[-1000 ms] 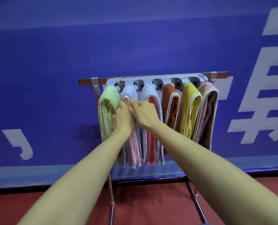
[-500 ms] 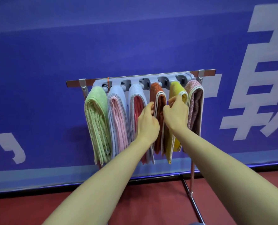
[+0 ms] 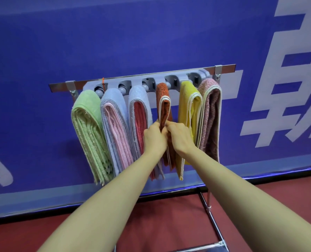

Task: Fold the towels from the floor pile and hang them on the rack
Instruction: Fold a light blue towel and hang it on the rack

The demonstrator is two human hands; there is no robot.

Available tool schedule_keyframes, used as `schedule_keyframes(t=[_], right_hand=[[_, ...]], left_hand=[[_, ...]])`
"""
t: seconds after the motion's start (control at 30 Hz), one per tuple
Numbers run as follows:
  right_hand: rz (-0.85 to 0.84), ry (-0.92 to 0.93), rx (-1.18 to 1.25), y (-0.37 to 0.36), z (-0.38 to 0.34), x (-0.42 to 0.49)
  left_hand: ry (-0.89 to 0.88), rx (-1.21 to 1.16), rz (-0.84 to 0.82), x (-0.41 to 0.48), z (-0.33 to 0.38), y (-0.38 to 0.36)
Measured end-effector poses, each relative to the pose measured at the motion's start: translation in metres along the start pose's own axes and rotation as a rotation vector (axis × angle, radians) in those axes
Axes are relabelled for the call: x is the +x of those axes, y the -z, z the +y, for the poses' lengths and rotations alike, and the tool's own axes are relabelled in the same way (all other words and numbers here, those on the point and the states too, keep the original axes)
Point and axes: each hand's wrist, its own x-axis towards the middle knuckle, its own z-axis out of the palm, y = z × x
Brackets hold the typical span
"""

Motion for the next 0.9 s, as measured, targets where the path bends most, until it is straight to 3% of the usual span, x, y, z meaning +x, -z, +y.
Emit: schedule_keyframes(t=[0.1,0.2,0.33,0.5,0.67,0.8,0.9], right_hand=[[0.081,0.001,0.007,0.004,0.006,0.0],[0.397,-0.043,0.062,0.015,0.004,-0.006],[0.667,-0.154,0.086,0.038,0.013,-0.01],[0.64,-0.123,-0.005,0.058,0.029,-0.003],[0.592,0.007,-0.078,0.07,0.029,0.016],[0.584,0.063,-0.171,0.082,0.021,0.034],[0.597,0.13,-0.217,0.088,0.015,0.045]], left_hand=[[0.072,0.171,-0.055,0.004,-0.001,-0.002],[0.108,0.268,-0.22,-0.004,-0.003,-0.008],[-0.085,0.196,-0.112,-0.027,0.016,-0.016],[-0.191,0.049,-0.016,-0.029,0.054,-0.032],[-0.352,-0.053,0.199,-0.026,0.066,-0.041],[-0.41,-0.154,0.187,-0.008,0.075,-0.041],[-0.355,-0.173,0.145,0.01,0.086,-0.04]])
